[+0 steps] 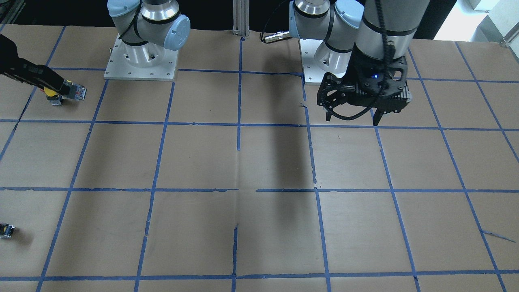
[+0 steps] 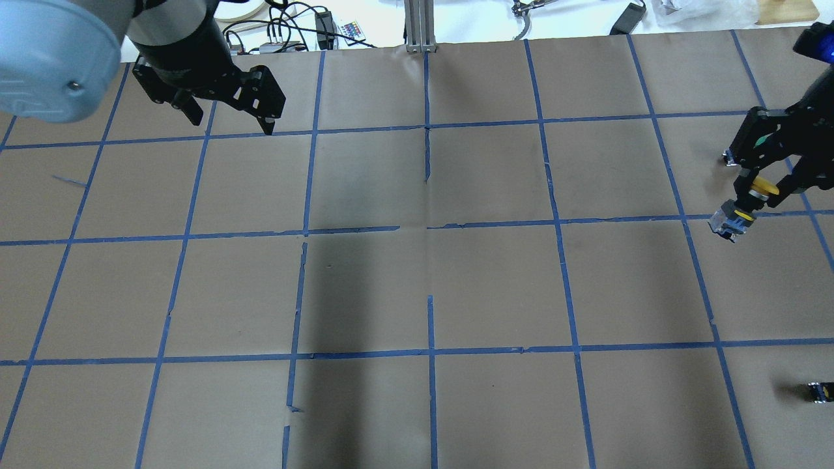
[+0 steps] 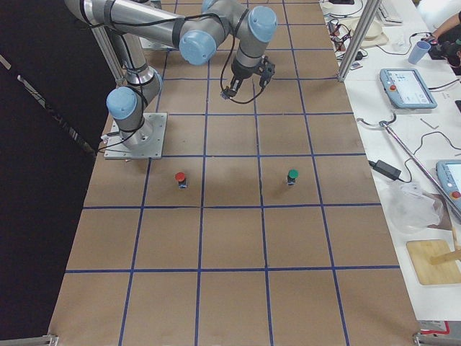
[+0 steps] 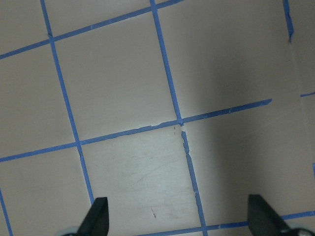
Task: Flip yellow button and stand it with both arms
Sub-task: 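Carry the button with the right gripper toward the green button, cap up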
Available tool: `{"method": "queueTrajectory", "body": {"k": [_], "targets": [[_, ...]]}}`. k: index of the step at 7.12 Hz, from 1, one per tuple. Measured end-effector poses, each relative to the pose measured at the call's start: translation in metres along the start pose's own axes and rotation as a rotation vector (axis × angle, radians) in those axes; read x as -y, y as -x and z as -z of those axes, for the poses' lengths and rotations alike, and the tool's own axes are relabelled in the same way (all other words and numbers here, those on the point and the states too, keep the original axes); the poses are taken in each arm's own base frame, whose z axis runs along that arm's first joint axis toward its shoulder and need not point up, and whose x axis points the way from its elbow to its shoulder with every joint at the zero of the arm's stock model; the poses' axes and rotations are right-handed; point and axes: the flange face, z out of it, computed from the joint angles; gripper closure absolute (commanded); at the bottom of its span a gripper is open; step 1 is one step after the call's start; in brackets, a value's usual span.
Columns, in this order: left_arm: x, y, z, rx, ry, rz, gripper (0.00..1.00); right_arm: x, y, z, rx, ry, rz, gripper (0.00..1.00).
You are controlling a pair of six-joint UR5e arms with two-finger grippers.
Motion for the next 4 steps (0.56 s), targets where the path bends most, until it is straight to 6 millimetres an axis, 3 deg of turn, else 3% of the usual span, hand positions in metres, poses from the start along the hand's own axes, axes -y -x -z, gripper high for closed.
{"method": "queueTrajectory", "body": {"k": [2, 4], "targets": [[-0.003, 0.023, -0.006, -0.046, 0.03, 0.064, 0.01, 0.016, -0.028, 0.004, -0.07, -0.043, 0.097, 0.97], [-0.003, 0.026, -0.011, -0.047, 0.06, 0.094, 0.01, 0.025, -0.036, 0.009, -0.133, -0.077, 0.426, 0.97]]}}
